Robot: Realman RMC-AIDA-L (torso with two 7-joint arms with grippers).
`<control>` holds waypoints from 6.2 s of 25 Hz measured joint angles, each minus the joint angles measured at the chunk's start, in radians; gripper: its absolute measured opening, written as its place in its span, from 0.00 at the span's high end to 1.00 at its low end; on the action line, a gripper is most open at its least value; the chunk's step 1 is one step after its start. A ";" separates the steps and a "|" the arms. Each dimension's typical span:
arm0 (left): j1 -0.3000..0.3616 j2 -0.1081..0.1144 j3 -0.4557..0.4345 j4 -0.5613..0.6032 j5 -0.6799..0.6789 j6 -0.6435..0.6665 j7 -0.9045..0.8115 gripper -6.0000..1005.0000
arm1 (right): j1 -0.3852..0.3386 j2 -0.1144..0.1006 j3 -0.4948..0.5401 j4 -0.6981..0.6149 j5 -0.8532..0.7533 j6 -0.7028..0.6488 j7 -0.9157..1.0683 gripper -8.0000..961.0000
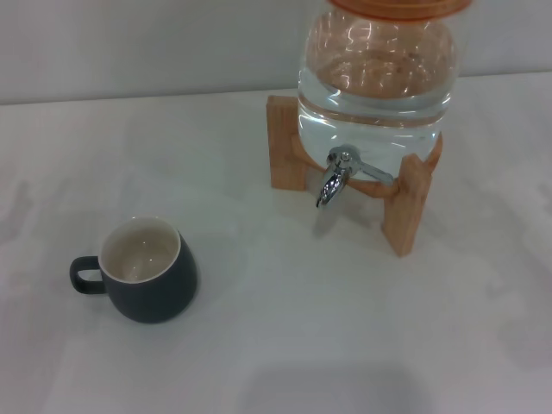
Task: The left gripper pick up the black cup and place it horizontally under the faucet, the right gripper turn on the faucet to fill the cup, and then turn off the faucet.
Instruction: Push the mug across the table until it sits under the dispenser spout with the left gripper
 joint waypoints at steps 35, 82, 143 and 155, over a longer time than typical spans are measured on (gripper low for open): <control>0.233 0.000 0.001 0.032 0.496 -0.172 -0.001 0.16 | 0.002 -0.042 0.028 -0.032 0.015 -0.044 0.015 0.17; 0.105 0.004 0.002 -0.014 0.550 0.011 -0.060 0.57 | 0.026 -0.037 0.028 -0.028 0.011 -0.123 0.010 0.17; 0.054 0.010 0.002 0.077 0.624 0.058 -0.136 0.73 | 0.039 -0.019 0.028 -0.031 0.014 -0.143 0.005 0.17; 0.032 0.011 0.002 0.101 0.656 0.072 -0.141 0.73 | 0.036 -0.018 0.028 -0.027 0.014 -0.148 0.003 0.17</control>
